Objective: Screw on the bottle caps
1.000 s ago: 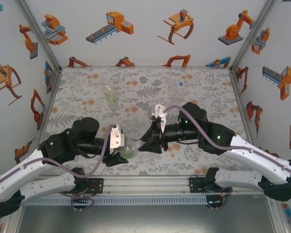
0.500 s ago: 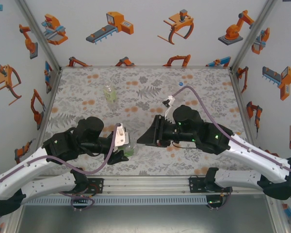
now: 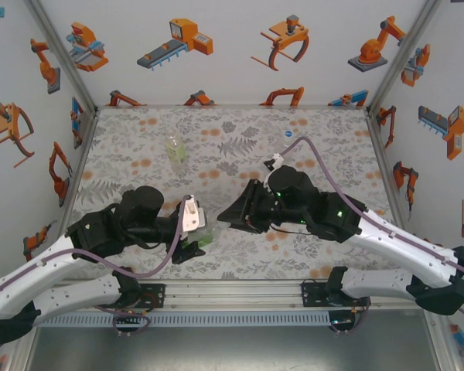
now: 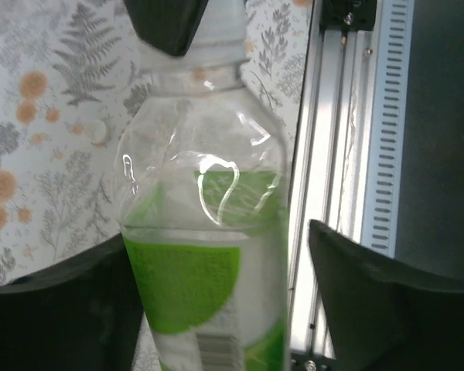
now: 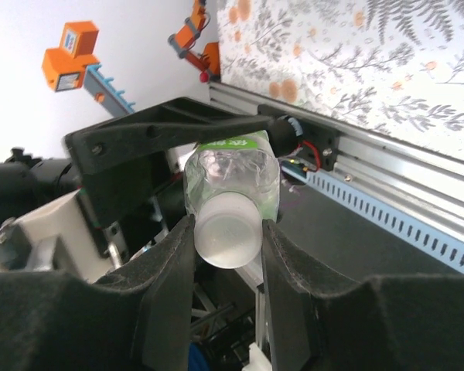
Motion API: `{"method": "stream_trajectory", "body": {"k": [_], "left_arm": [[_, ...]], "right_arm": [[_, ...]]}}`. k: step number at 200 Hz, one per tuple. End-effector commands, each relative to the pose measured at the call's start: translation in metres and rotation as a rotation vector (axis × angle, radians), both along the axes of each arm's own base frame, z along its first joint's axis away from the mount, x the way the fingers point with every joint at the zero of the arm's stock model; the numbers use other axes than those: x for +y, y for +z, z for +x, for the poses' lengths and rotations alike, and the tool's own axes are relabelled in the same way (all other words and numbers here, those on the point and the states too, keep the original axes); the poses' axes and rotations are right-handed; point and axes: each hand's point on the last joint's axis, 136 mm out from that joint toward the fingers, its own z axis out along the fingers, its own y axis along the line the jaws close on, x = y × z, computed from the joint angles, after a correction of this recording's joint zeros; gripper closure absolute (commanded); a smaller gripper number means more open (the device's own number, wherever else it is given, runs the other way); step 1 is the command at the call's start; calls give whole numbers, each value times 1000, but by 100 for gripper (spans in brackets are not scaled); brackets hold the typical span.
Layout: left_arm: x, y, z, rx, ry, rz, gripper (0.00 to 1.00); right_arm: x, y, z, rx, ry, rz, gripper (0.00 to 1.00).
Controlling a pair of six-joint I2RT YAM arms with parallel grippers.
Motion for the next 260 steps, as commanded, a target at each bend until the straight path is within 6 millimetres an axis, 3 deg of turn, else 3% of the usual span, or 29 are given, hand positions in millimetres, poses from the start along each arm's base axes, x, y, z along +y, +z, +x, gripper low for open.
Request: {"method": "stream_trajectory", "body": {"k": [1,45,61,86,136,209,260], "left_arm": [[-1,15,1,-37,6,-55,19],[7,10,10,-30,83,-43,15],[14,4,28,-16,213,-27,13],[30,-9,51,45,401,28,12],[51,-20,73,231,634,22,9],[54,-46,83,487,875,-16,10],[73,-51,99,547,1096,-159,6]], "right_arm": [[-9,-9,9,-40,-24,-83,100],[-39,-31,31,-99,-33,-285,100],[-54,-40,44,-131,-30,-387,100],[-75,-49,70,-167,-28,-509,100],[-109,-51,134,-244,-28,-687,100],[-127,-61,223,-321,18,-894,100],[-116,-77,278,-319,50,-885,100]]}}
